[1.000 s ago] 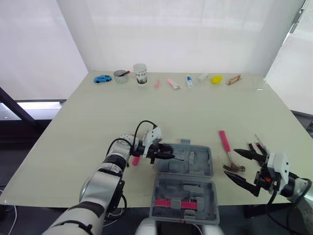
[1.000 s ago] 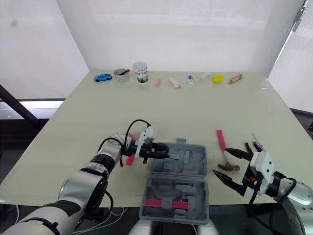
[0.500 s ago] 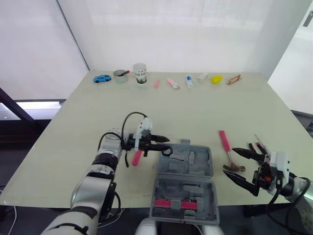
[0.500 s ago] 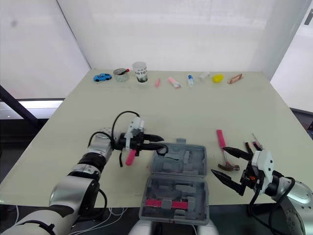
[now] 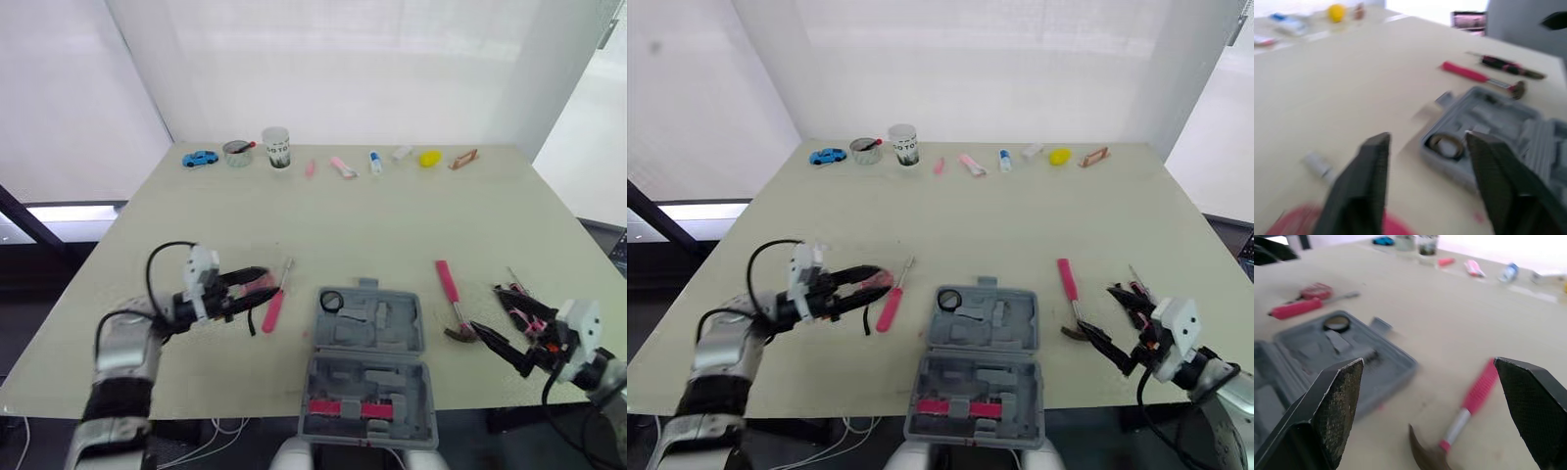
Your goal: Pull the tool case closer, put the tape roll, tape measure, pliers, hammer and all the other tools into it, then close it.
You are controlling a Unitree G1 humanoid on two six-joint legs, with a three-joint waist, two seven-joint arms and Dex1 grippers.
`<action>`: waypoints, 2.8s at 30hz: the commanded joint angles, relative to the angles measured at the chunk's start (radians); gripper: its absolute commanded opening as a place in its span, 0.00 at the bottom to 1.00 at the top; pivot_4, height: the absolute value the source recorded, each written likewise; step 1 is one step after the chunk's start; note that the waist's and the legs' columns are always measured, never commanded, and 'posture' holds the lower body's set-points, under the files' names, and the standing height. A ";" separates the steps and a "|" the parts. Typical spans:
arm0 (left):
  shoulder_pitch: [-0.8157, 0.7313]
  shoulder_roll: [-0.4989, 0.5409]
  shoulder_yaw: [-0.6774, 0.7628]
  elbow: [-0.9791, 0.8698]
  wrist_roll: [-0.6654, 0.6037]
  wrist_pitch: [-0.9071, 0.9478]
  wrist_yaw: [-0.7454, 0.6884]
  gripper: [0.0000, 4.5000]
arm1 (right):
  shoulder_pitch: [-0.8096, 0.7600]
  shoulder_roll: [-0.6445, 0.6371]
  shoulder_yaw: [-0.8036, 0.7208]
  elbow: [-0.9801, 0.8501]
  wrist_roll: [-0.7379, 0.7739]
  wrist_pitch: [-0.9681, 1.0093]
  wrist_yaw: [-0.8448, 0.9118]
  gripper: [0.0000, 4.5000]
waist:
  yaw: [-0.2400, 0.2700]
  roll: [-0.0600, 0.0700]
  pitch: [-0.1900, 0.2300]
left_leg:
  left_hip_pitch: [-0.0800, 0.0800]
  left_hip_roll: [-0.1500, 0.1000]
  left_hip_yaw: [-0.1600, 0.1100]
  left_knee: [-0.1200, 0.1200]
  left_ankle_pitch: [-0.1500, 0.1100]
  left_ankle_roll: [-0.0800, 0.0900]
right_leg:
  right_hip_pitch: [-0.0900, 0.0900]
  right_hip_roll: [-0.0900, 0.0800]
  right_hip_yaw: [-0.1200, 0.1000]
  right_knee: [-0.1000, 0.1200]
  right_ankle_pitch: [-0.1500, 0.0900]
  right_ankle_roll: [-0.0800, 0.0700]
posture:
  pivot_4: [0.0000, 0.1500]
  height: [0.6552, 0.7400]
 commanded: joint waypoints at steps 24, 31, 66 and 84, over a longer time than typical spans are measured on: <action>0.389 -0.069 0.199 -0.203 -0.061 -0.044 0.371 0.99 | 0.217 0.070 -0.180 -0.023 0.026 -0.084 -0.033 1.00 | -0.006 0.002 -0.005 | 0.004 0.004 0.005 -0.001 0.000 0.000 | 0.000 -0.003 0.002 0.000 -0.002 -0.004 | 1.00 1.00; 0.296 -0.096 0.126 -0.191 -0.002 0.007 0.513 0.99 | 0.138 -0.042 -0.082 -0.155 0.077 0.029 0.039 1.00 | -0.003 0.002 -0.005 | 0.004 0.003 0.005 -0.001 0.000 0.000 | 0.000 -0.002 0.002 0.000 -0.002 -0.005 | 1.00 1.00; 0.111 -0.254 -0.096 -0.135 0.158 0.171 0.864 0.13 | -0.077 -0.111 0.053 -0.111 0.080 -0.005 0.236 1.00 | 0.005 0.000 -0.006 | 0.002 -0.002 0.003 -0.001 0.000 0.000 | 0.000 -0.002 0.002 -0.001 0.001 0.000 | 1.00 1.00; 0.156 -0.242 -0.093 -0.176 0.140 0.178 0.819 0.00 | -0.092 -0.098 0.072 -0.102 0.078 -0.011 0.244 1.00 | 0.018 0.000 -0.006 | 0.002 -0.002 0.003 -0.001 0.000 0.000 | 0.000 -0.002 0.002 -0.001 0.001 0.000 | 1.00 1.00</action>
